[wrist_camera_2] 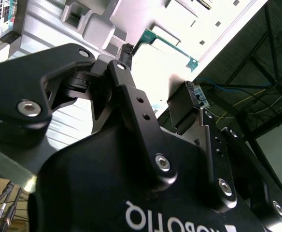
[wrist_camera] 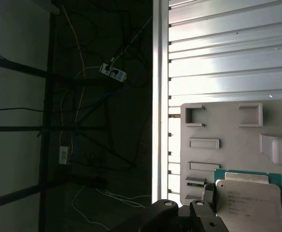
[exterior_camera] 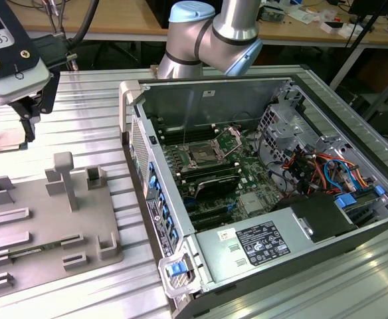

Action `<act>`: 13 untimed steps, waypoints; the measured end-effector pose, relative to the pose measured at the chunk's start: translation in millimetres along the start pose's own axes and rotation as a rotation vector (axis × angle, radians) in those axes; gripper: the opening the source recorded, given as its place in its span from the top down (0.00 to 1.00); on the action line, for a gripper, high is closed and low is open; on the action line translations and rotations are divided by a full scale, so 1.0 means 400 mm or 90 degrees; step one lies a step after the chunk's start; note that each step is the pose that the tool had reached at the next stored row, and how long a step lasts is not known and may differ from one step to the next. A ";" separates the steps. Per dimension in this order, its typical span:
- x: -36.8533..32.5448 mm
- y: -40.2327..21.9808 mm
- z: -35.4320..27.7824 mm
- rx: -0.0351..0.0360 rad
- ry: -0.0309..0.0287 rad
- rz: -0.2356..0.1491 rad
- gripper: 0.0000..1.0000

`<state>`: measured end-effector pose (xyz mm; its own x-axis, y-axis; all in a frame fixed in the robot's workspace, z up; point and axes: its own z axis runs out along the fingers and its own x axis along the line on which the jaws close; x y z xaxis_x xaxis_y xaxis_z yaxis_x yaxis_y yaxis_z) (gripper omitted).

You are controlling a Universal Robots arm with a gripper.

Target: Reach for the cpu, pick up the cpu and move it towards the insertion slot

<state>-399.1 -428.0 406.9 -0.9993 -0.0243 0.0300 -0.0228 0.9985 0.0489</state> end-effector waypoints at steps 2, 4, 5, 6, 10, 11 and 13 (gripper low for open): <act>-0.003 0.000 0.000 0.0001 0.0000 0.000 0.45; -0.008 0.000 0.000 0.0002 0.0001 0.000 0.45; -0.010 0.000 0.000 0.0002 0.0001 0.000 0.45; -0.013 0.000 0.000 0.0003 0.0000 0.000 0.45; -0.018 0.000 0.000 0.0006 0.0001 0.000 0.45; -0.018 0.000 0.000 0.0007 0.0001 0.000 0.45; -0.018 0.000 -0.001 0.0006 0.0001 0.000 0.45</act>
<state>-391.8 -428.0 407.2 -0.9993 -0.0242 0.0301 -0.0228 0.9986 0.0479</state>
